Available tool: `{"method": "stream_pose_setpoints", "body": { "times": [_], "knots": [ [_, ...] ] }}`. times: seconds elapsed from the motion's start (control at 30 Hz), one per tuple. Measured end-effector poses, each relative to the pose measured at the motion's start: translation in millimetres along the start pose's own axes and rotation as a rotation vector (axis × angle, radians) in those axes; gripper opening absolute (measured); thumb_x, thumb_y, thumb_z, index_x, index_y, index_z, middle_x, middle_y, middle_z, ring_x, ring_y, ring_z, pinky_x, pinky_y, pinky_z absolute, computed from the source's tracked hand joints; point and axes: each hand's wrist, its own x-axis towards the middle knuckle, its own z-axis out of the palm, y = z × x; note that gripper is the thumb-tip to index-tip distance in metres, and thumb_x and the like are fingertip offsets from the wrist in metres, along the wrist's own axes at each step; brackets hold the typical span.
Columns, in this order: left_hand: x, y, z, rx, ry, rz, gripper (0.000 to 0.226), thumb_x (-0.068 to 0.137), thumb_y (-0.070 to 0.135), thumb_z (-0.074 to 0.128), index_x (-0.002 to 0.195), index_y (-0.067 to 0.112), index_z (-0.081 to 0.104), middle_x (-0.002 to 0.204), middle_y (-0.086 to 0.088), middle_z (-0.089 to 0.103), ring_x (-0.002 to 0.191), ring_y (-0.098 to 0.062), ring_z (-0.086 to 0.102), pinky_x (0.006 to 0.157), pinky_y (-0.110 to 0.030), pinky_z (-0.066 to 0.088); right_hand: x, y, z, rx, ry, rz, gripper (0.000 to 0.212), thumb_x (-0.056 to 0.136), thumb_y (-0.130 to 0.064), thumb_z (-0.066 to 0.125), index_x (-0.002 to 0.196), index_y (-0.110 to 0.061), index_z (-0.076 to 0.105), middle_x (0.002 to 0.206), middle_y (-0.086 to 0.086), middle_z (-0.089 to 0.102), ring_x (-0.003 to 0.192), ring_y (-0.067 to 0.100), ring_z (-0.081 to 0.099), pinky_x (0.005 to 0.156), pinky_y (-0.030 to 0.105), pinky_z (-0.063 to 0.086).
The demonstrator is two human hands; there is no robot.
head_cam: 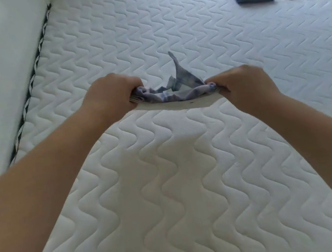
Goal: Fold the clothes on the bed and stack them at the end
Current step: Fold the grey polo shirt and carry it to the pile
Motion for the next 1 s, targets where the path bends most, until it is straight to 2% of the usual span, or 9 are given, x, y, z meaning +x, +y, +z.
{"method": "stream_pose_setpoints", "body": {
  "times": [0.2,0.37,0.47,0.57,0.67,0.73,0.8,0.93,1.0],
  "knots": [
    [-93,21,128,-0.126,0.166,0.006,0.021,0.079,0.004,0.072,0.098,0.01,0.073,0.089,-0.013,0.071,0.077,-0.036,0.067,0.059,-0.041,0.054,-88,-26,107,0.025,0.039,0.069,0.014,0.088,-0.014,0.067,0.1,-0.011,0.072,0.084,0.012,0.074,0.067,0.034,0.069,0.052,0.035,0.054],
    [-175,61,237,-0.273,-0.027,-0.148,0.025,0.07,-0.002,0.08,0.093,0.006,0.076,0.092,-0.015,0.075,0.08,-0.033,0.072,0.065,-0.036,0.057,-180,-50,204,0.151,-0.145,0.136,0.019,0.07,-0.004,0.078,0.087,-0.01,0.072,0.076,0.008,0.073,0.064,0.027,0.07,0.059,0.033,0.054],
    [-206,80,275,-0.267,-0.166,-0.17,0.043,0.058,-0.013,0.079,0.099,-0.002,0.074,0.11,-0.026,0.07,0.1,-0.042,0.069,0.08,-0.05,0.058,-223,-63,239,0.178,-0.234,0.191,0.029,0.065,0.0,0.081,0.092,-0.009,0.074,0.088,0.008,0.076,0.075,0.024,0.072,0.07,0.033,0.055],
    [-225,93,292,-0.289,-0.286,-0.261,0.057,0.06,-0.009,0.076,0.116,-0.002,0.069,0.131,-0.029,0.058,0.119,-0.046,0.058,0.092,-0.054,0.051,-247,-75,255,0.191,-0.258,0.217,0.036,0.079,0.0,0.058,0.112,-0.004,0.071,0.113,0.013,0.072,0.1,0.027,0.071,0.086,0.041,0.055],
    [-235,99,296,-0.318,-0.317,-0.309,0.06,0.072,-0.002,0.071,0.131,-0.001,0.06,0.142,-0.029,0.048,0.131,-0.045,0.048,0.105,-0.052,0.042,-264,-85,261,0.139,-0.647,0.291,0.062,0.093,-0.011,0.022,0.156,-0.013,0.021,0.162,0.003,0.02,0.149,0.018,0.02,0.121,0.039,0.016],
    [-236,100,295,-0.337,-0.291,-0.353,0.054,0.076,0.004,0.073,0.128,0.001,0.062,0.139,-0.028,0.051,0.127,-0.044,0.052,0.104,-0.052,0.043,-267,-88,262,0.141,-0.749,0.32,0.066,0.097,-0.013,0.025,0.157,-0.019,-0.001,0.165,-0.002,-0.003,0.151,0.013,-0.004,0.121,0.039,-0.005],
    [-231,98,292,-0.371,-0.244,-0.426,0.045,0.08,0.011,0.073,0.125,0.004,0.065,0.136,-0.022,0.055,0.123,-0.041,0.055,0.101,-0.048,0.044,-261,-92,258,0.138,-0.674,0.351,0.067,0.096,-0.019,0.036,0.157,-0.019,0.008,0.165,-0.002,0.007,0.151,0.014,0.002,0.12,0.04,-0.009],
    [-210,92,290,-0.404,-0.157,-0.48,0.049,0.088,0.022,0.069,0.134,0.008,0.056,0.138,-0.014,0.052,0.128,-0.033,0.048,0.106,-0.046,0.037,-235,-101,252,0.236,-0.378,0.362,0.064,0.087,-0.022,0.053,0.149,-0.014,0.038,0.152,0.005,0.039,0.144,0.022,0.03,0.121,0.045,0.011],
    [-194,89,292,-0.378,-0.171,-0.453,0.052,0.088,0.023,0.068,0.138,0.012,0.054,0.14,-0.01,0.051,0.129,-0.03,0.046,0.108,-0.043,0.034,-219,-109,258,0.25,-0.381,0.305,0.064,0.087,-0.025,0.058,0.147,-0.013,0.041,0.15,0.006,0.041,0.142,0.025,0.034,0.12,0.045,0.015]
  ]
}}
